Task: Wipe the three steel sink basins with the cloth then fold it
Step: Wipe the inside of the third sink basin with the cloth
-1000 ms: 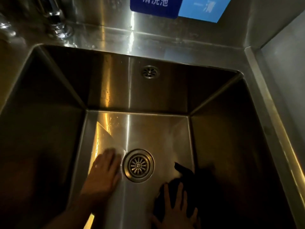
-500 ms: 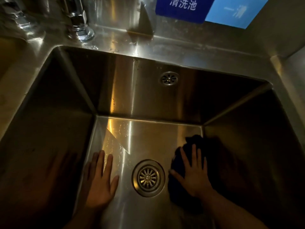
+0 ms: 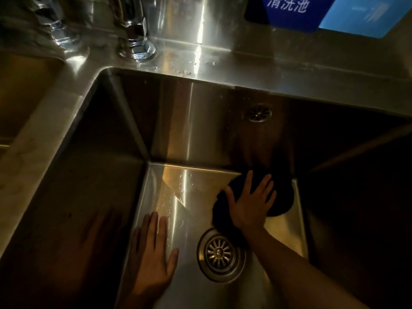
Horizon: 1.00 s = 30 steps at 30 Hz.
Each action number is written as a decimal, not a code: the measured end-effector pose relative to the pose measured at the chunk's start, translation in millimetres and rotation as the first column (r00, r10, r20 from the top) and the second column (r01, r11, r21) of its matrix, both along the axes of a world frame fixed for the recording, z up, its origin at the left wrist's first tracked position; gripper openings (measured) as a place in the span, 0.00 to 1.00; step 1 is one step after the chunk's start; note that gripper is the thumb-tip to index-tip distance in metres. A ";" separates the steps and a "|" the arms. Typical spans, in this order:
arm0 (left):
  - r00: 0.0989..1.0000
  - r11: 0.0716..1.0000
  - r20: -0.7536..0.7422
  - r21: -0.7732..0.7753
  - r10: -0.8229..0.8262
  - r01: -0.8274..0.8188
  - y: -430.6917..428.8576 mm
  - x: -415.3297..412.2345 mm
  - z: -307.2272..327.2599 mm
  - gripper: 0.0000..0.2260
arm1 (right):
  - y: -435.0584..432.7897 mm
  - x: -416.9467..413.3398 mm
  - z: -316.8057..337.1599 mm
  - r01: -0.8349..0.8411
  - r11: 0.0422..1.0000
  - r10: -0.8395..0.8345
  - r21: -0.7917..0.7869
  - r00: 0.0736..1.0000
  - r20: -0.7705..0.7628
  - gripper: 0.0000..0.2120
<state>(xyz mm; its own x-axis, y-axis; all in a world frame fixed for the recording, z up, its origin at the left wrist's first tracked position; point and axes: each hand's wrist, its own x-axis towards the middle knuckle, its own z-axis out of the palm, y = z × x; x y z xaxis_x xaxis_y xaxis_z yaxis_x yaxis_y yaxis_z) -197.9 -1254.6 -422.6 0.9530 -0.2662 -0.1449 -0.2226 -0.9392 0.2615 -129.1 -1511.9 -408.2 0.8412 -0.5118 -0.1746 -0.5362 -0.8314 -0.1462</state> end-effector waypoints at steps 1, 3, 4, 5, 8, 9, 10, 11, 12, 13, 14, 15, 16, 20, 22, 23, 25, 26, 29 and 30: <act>1.000 1.000 0.002 -0.010 0.005 -0.005 0.6 -0.4 0.2 0.33 | 16.8 5.4 -0.6 0.004 1.000 -0.005 0.021 1.000 0.011 0.44; 1.000 0.999 0.014 -0.035 0.009 -0.008 0.1 -0.9 1.7 0.33 | 49.5 16.9 -0.5 0.009 0.998 -0.012 0.055 0.999 0.052 0.44; 1.000 0.999 0.014 -0.049 0.021 -0.021 -0.5 -1.3 2.6 0.32 | 66.1 22.4 0.0 0.006 0.998 -0.010 0.063 0.997 0.073 0.44; 0.998 0.997 0.010 -0.060 0.054 -0.053 -1.9 -0.6 4.2 0.32 | 82.8 27.2 1.1 -0.007 0.997 0.001 0.073 0.996 0.084 0.44; 0.956 0.940 -0.022 -0.175 0.294 -0.293 -13.6 5.8 13.2 0.31 | 128.2 35.6 5.1 -0.104 0.984 0.095 0.146 0.993 0.070 0.45; 0.926 0.888 -0.024 -0.275 0.377 -0.368 -19.1 9.3 18.7 0.31 | 141.1 38.1 6.5 -0.174 0.966 0.167 0.189 0.985 0.054 0.44; 0.900 0.830 -0.025 -0.378 0.434 -0.411 -24.8 14.2 26.5 0.31 | 152.5 40.7 8.3 -0.265 0.928 0.267 0.263 0.963 0.028 0.41; 0.881 0.778 -0.022 -0.459 0.472 -0.429 -30.1 19.7 34.5 0.32 | 162.1 44.3 11.1 -0.359 0.858 0.382 0.369 0.924 0.011 0.37; 0.866 0.736 -0.022 -0.516 0.500 -0.438 -34.0 25.5 41.7 0.32 | 168.3 48.4 16.3 -0.417 0.757 0.481 0.503 0.877 0.004 0.33; 0.855 0.709 -0.020 -0.549 0.518 -0.443 -36.8 31.5 48.1 0.32 | 170.2 51.9 24.0 -0.419 0.645 0.530 0.639 0.848 0.021 0.29; 0.850 0.702 -0.005 -0.561 0.527 -0.439 -38.0 37.0 52.9 0.31 | 166.9 53.6 31.9 -0.375 0.546 0.503 0.750 0.862 0.065 0.26; 0.854 0.719 0.027 -0.554 0.520 -0.420 -38.6 43.1 56.7 0.31 | 159.0 53.3 39.3 -0.331 0.468 0.420 0.820 0.899 0.124 0.25; 0.864 0.754 0.067 -0.526 0.499 -0.394 -38.4 50.8 59.1 0.30 | 147.0 49.8 46.5 -0.330 0.430 0.320 0.841 0.926 0.200 0.23; 0.965 0.956 0.088 -0.185 0.247 -0.228 -42.2 91.5 62.3 0.29 | 65.9 1.2 51.2 -0.495 0.718 0.206 0.489 0.823 0.530 0.21; 0.990 0.993 -0.072 0.018 0.118 -0.117 -42.0 114.8 56.2 0.30 | 15.3 -33.4 37.5 -0.431 0.840 0.213 0.331 0.821 0.530 0.23; 0.982 0.992 -0.181 0.125 0.055 -0.032 -40.3 122.0 51.7 0.32 | -9.2 -52.1 31.4 -0.391 0.884 0.236 0.255 0.846 0.479 0.25; 0.943 0.957 -0.325 0.244 -0.072 0.157 -34.7 123.9 42.5 0.38 | -48.5 -87.0 21.1 -0.309 0.938 0.268 0.156 0.934 0.237 0.30; 0.925 0.931 -0.352 0.271 -0.140 0.244 -32.0 118.2 38.9 0.41 | -62.1 -101.3 16.0 -0.283 0.952 0.273 0.121 0.958 0.093 0.31; 0.860 0.848 -0.399 0.287 -0.318 0.447 -21.2 92.3 36.8 0.48 | -78.7 -126.2 -0.4 -0.342 0.938 0.344 0.049 0.914 -0.214 0.33; 0.827 0.823 -0.422 0.262 -0.371 0.503 -18.0 75.8 37.8 0.50 | -78.8 -128.9 -2.4 -0.360 0.932 0.360 0.047 0.901 -0.241 0.34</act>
<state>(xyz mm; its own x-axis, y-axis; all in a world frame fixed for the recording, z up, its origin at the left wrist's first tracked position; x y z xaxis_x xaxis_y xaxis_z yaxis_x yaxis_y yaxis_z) -122.1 -1272.6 -384.8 0.6180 -0.5104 -0.5979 -0.5912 -0.8031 0.0744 -258.0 -1590.7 -410.6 0.8999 -0.1817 -0.3964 -0.2196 -0.9742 -0.0518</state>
